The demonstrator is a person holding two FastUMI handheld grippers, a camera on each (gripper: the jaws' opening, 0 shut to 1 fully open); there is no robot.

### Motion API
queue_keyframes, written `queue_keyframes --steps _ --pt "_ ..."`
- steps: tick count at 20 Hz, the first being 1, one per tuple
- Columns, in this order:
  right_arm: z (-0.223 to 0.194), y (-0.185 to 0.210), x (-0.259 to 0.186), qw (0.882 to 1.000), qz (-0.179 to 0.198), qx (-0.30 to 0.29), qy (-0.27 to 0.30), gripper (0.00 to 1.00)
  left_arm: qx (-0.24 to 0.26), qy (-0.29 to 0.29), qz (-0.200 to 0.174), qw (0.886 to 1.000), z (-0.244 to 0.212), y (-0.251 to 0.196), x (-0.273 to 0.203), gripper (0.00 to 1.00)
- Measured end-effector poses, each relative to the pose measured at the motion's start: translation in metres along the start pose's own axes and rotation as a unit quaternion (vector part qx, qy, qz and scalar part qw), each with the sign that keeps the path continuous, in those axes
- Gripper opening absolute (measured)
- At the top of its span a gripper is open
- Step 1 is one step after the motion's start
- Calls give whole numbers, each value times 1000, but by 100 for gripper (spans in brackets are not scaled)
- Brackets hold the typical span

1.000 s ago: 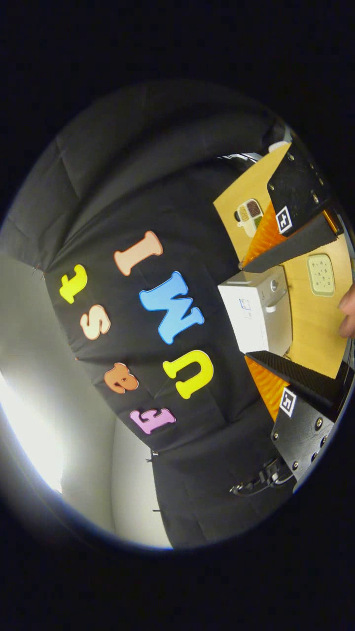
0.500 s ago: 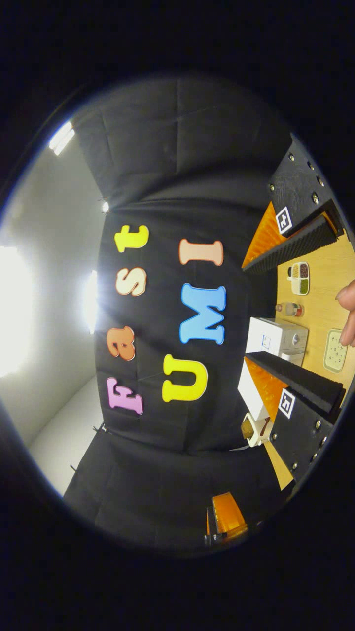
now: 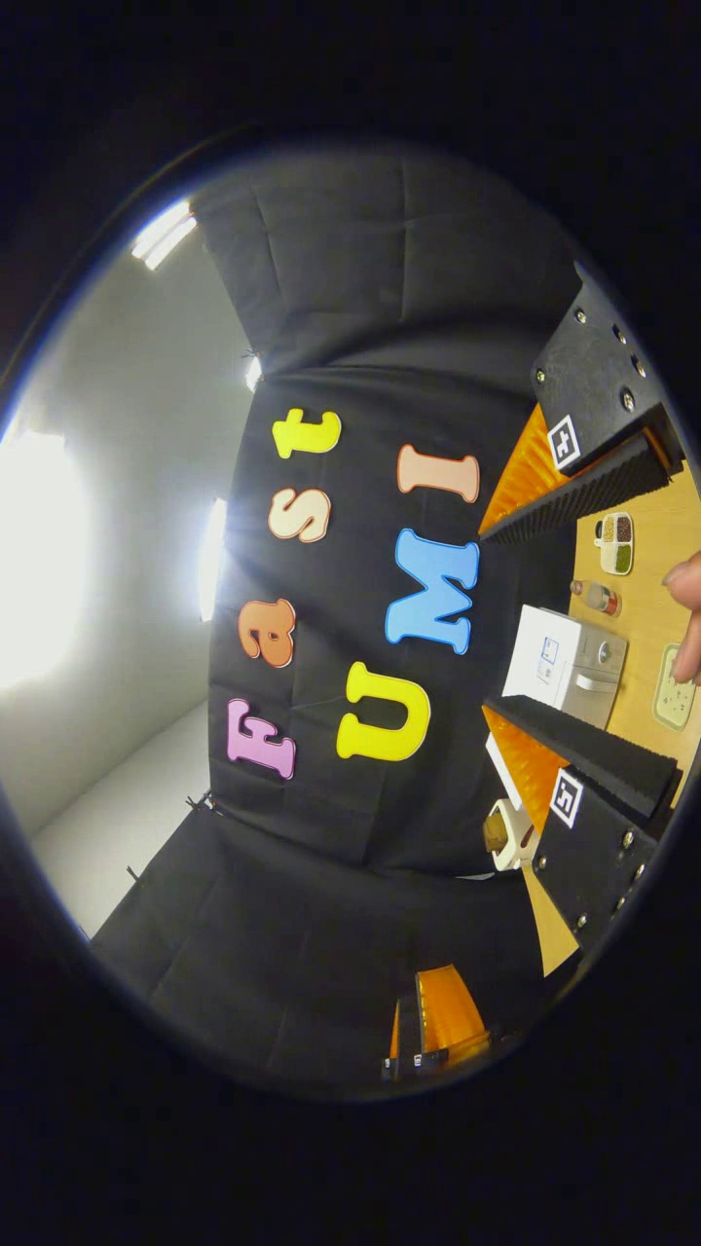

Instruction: Open the microwave oven with the left hand, put the food in, and close the microwave oven.

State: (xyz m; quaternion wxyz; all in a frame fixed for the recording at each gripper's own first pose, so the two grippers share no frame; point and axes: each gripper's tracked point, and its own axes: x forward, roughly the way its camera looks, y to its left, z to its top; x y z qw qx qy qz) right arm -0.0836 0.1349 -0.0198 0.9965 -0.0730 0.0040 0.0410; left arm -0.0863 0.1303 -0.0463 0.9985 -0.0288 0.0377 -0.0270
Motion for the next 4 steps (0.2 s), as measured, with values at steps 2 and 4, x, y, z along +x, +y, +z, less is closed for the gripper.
queue_keyframes --steps 2,4 --pt "-5 4 1 1000 1 8 8 95 -2 2 4 1000 -3 7 2 92" --pt "-8 3 4 1000 -3 5 13 96 -6 0 2 1000 -2 8 5 87"
